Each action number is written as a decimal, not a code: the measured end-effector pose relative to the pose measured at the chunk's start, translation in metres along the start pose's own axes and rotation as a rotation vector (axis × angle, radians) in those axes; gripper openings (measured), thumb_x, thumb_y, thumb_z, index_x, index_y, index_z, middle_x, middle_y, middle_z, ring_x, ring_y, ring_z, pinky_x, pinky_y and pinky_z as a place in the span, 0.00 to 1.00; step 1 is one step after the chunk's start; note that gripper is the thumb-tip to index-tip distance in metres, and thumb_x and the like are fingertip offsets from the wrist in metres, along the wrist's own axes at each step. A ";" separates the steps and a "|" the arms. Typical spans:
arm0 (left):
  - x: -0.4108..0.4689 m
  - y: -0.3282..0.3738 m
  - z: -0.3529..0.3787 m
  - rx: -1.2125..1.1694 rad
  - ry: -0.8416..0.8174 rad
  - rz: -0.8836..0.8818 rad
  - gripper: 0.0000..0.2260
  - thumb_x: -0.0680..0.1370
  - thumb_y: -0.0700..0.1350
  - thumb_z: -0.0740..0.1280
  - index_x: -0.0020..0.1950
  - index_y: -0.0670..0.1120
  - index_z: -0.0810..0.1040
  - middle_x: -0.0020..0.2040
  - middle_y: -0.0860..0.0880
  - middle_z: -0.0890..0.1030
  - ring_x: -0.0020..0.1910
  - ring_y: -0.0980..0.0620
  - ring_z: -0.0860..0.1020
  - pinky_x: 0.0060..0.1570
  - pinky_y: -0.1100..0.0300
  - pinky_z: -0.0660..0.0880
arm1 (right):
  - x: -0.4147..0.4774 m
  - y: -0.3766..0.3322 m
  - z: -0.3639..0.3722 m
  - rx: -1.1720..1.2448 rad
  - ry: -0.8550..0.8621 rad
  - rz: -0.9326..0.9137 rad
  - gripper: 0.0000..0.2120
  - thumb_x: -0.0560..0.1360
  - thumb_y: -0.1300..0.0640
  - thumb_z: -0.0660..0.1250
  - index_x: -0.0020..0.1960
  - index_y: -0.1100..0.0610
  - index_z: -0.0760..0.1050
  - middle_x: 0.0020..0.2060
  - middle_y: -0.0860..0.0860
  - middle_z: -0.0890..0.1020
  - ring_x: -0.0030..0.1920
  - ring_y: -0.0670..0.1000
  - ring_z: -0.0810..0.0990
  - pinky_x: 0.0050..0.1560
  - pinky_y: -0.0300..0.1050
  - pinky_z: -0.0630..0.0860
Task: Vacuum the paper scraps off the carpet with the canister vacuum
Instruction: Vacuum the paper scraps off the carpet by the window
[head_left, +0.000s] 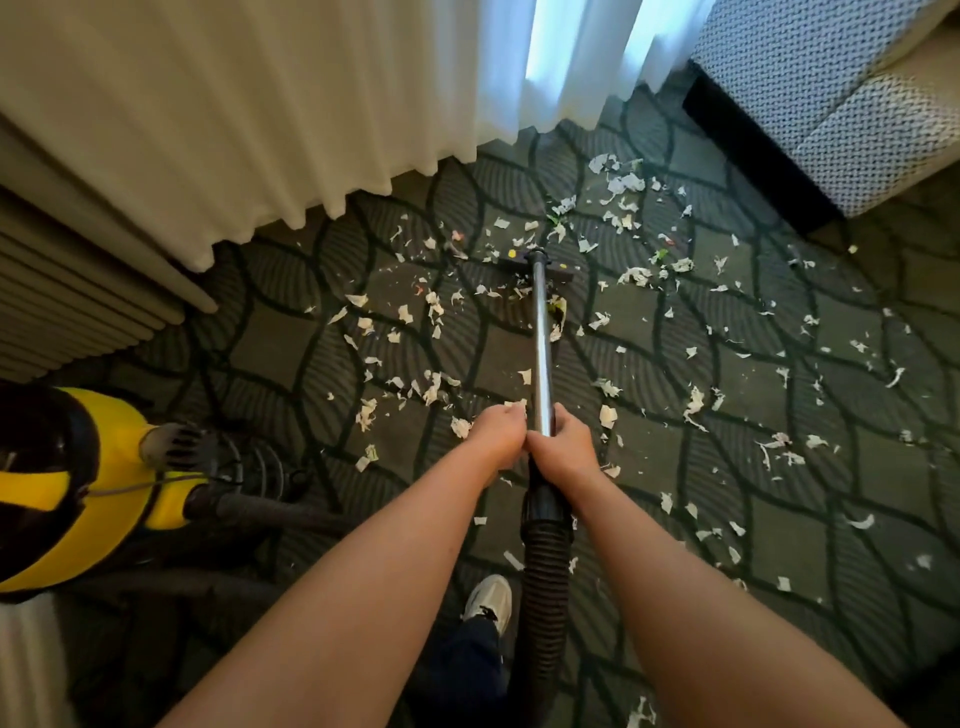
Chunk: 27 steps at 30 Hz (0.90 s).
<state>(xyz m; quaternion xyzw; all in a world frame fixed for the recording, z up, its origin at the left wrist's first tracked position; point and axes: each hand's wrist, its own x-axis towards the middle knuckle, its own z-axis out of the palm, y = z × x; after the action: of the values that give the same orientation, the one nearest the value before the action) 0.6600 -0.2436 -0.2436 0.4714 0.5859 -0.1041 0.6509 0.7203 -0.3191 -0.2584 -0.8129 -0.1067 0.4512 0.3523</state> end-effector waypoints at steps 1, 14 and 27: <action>0.011 0.000 0.006 0.006 0.009 0.001 0.19 0.82 0.52 0.53 0.63 0.43 0.76 0.59 0.43 0.79 0.58 0.43 0.78 0.61 0.49 0.74 | 0.010 0.006 0.001 -0.016 -0.004 -0.017 0.10 0.72 0.61 0.69 0.52 0.54 0.76 0.37 0.51 0.80 0.36 0.51 0.79 0.36 0.45 0.75; 0.062 -0.043 0.045 0.069 0.004 -0.020 0.15 0.82 0.43 0.58 0.65 0.42 0.76 0.61 0.41 0.79 0.59 0.44 0.78 0.62 0.51 0.75 | 0.020 0.099 0.017 -0.054 -0.078 0.098 0.33 0.77 0.58 0.65 0.79 0.49 0.58 0.43 0.51 0.81 0.36 0.49 0.79 0.37 0.47 0.78; 0.019 -0.091 0.037 0.096 -0.042 0.018 0.15 0.79 0.39 0.64 0.65 0.40 0.71 0.60 0.40 0.78 0.53 0.44 0.79 0.49 0.56 0.77 | -0.051 0.095 0.025 0.071 -0.141 0.084 0.23 0.73 0.68 0.66 0.63 0.49 0.71 0.34 0.53 0.78 0.31 0.51 0.77 0.36 0.49 0.77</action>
<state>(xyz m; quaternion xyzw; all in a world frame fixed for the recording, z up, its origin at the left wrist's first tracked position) 0.6281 -0.3115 -0.3095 0.5050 0.5622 -0.1359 0.6406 0.6572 -0.4017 -0.2970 -0.7697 -0.0809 0.5254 0.3534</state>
